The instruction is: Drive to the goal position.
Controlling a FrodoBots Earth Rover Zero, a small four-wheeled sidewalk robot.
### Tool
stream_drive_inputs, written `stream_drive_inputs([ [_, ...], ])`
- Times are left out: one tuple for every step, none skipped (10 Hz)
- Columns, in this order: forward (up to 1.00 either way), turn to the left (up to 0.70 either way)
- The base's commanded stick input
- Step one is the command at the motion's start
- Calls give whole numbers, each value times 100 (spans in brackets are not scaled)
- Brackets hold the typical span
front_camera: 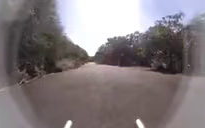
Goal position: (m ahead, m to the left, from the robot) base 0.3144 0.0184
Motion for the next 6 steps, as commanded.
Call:
stream_drive_inputs([
  [85,30],
  [85,18],
  [85,6],
  [85,0],
  [85,0],
  [85,0],
])
